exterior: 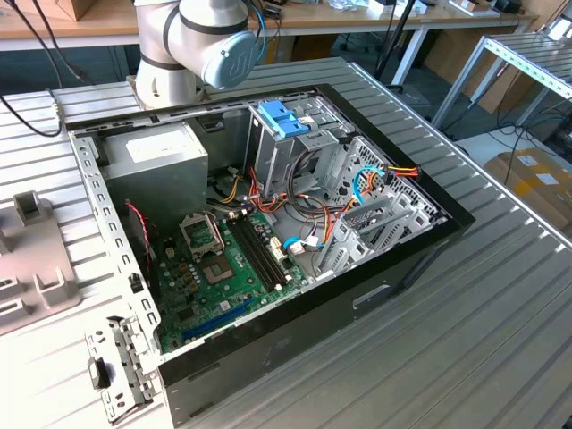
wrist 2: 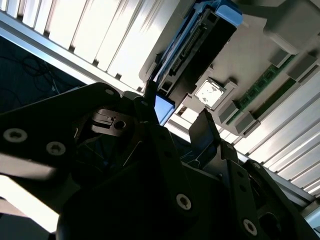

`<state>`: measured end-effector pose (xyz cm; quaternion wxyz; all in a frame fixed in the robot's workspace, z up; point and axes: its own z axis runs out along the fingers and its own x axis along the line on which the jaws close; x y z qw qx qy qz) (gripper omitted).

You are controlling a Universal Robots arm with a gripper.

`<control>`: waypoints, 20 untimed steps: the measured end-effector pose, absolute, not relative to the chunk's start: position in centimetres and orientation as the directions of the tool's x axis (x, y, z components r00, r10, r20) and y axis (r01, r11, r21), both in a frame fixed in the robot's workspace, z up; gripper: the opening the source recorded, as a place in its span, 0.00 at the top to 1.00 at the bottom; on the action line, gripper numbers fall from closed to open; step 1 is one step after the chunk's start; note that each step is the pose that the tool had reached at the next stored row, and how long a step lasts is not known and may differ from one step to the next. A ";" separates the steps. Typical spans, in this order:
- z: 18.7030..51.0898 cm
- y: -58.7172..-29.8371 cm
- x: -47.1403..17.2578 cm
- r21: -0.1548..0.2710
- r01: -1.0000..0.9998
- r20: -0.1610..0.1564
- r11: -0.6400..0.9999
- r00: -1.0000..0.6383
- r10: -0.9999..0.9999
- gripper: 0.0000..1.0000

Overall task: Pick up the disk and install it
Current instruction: 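Pick up the disk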

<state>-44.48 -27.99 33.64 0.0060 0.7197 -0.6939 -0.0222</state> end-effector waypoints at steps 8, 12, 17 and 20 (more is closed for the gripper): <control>33.3 -28.0 -44.5 0.039 -0.999 -0.024 -0.037 0.036 -0.999 0.45; 33.1 -28.0 -44.5 0.039 -0.999 -0.024 -0.037 0.036 -0.999 0.45; 32.9 -28.0 -44.5 0.039 -0.999 -0.024 -0.037 0.036 -0.999 0.45; 32.8 -28.0 -44.5 0.039 -0.999 -0.024 -0.037 0.036 -0.999 0.45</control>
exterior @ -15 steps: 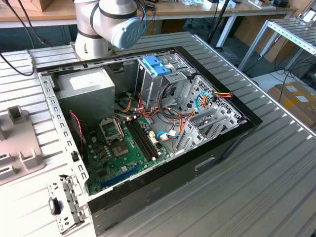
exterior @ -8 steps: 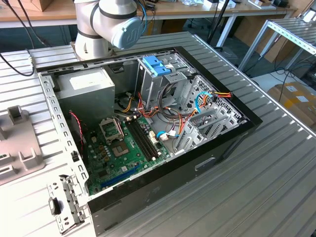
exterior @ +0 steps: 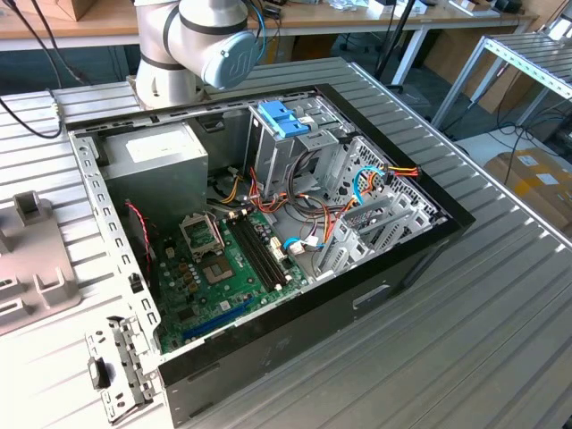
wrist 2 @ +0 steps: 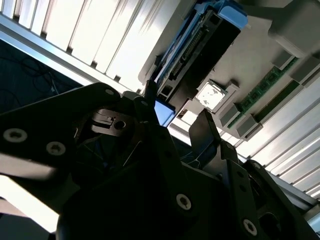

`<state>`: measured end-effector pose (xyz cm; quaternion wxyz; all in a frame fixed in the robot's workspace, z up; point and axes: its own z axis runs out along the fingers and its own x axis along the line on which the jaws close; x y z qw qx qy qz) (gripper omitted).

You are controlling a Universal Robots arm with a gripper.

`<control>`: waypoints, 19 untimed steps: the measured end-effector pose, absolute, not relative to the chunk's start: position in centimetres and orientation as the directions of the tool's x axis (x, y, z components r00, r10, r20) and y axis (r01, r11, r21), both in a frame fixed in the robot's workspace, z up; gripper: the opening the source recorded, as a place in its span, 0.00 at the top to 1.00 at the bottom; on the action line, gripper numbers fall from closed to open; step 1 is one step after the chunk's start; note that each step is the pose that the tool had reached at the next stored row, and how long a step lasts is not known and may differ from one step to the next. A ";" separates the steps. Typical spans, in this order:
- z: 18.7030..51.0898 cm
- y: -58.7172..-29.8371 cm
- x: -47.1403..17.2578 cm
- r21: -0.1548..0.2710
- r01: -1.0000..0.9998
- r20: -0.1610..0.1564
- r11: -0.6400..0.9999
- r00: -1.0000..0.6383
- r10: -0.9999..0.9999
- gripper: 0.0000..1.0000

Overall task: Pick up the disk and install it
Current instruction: 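Pick up the disk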

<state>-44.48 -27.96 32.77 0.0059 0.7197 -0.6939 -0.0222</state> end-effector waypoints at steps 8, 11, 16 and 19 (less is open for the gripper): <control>32.3 -27.7 -44.9 0.039 -0.999 -0.024 -0.037 0.036 -0.999 0.45; 32.0 -27.6 -45.2 0.039 -0.999 -0.024 -0.037 0.036 -0.999 0.45; 31.3 -27.6 -45.4 0.039 -0.999 -0.024 -0.037 0.036 -0.999 0.45; 30.7 -27.6 -45.4 0.039 -0.999 -0.024 -0.037 0.037 -0.999 0.45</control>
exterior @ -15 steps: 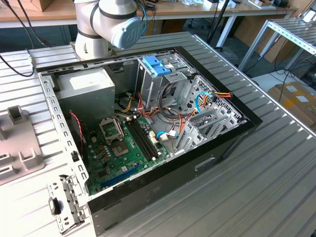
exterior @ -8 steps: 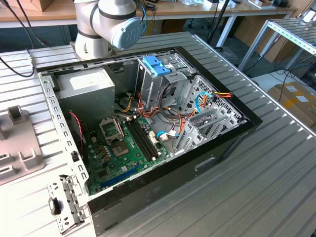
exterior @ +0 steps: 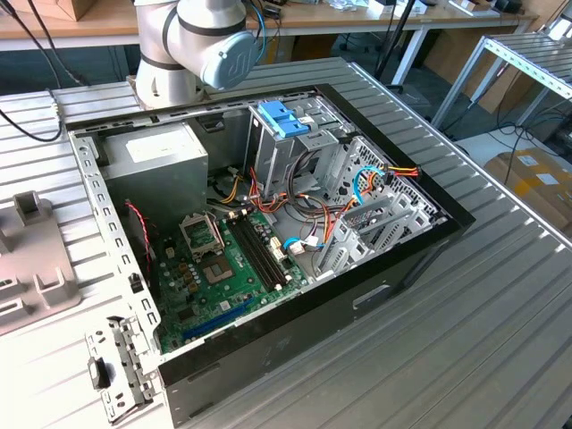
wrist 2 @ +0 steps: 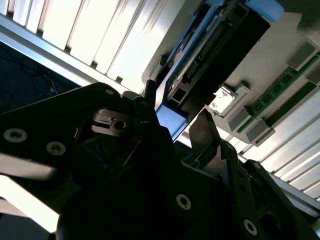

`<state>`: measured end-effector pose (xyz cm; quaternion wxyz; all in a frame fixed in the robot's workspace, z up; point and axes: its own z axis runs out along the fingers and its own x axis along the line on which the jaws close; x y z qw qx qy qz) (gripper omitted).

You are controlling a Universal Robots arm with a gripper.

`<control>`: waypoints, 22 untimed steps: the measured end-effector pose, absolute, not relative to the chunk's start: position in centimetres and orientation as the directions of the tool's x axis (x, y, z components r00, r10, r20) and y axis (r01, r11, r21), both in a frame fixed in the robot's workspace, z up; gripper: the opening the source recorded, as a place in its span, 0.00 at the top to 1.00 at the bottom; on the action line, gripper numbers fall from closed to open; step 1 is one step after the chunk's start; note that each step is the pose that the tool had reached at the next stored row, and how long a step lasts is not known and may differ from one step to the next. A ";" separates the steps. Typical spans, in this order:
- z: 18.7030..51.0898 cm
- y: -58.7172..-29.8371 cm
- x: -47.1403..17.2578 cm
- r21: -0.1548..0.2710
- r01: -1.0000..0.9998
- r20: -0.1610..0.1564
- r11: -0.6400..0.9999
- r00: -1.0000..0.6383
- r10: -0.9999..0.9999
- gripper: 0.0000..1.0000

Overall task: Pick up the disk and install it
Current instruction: 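Pick up the disk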

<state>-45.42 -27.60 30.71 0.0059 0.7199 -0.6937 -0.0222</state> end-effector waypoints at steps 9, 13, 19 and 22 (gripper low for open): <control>29.7 -27.6 -45.5 0.039 -0.998 -0.024 -0.038 0.037 -0.999 0.45; 29.7 -27.6 -45.5 0.040 -0.998 -0.024 -0.038 0.037 -0.999 0.60; 29.7 -27.6 -45.5 0.039 -0.998 -0.024 -0.038 0.038 -0.999 0.63; 29.7 -27.6 -45.5 0.039 -0.998 -0.024 -0.038 0.037 -0.999 0.63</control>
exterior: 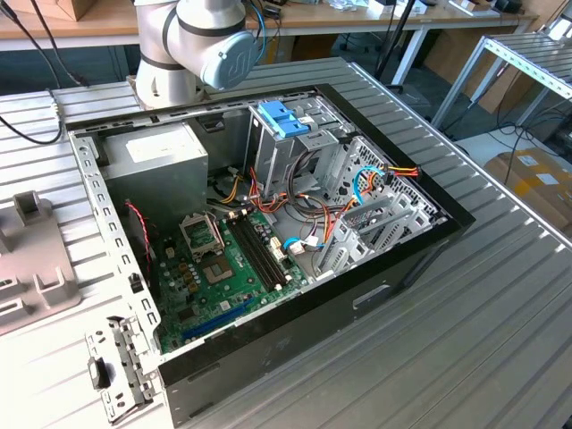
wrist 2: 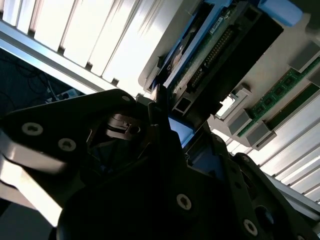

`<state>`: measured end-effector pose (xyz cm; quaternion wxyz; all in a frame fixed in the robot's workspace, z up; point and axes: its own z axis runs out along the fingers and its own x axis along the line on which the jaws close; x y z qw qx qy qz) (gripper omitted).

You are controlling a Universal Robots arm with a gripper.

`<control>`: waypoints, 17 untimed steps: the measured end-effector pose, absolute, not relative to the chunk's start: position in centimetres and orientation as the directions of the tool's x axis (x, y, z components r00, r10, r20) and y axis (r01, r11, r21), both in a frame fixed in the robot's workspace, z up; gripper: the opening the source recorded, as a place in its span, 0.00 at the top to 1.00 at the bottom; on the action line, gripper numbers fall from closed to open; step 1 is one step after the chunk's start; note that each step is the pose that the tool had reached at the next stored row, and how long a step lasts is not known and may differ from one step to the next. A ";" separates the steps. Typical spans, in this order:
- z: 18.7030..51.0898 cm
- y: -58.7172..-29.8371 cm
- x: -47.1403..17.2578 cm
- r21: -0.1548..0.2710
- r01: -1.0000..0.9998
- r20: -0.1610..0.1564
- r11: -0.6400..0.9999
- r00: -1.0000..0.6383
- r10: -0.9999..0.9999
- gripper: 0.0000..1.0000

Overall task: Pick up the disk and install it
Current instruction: 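Pick up the disk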

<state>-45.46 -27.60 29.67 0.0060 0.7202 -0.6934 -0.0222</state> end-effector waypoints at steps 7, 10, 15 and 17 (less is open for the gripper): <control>30.0 -27.6 -45.5 0.039 -0.998 -0.024 -0.038 0.037 -0.999 0.63; 30.1 -27.6 -45.5 0.039 -0.998 -0.024 -0.038 0.037 -0.999 0.63; 30.9 -27.6 -45.5 0.039 -0.998 -0.024 -0.039 0.038 -0.999 0.63; 31.0 -27.5 -45.5 0.039 -0.998 -0.024 -0.038 0.037 -0.999 0.63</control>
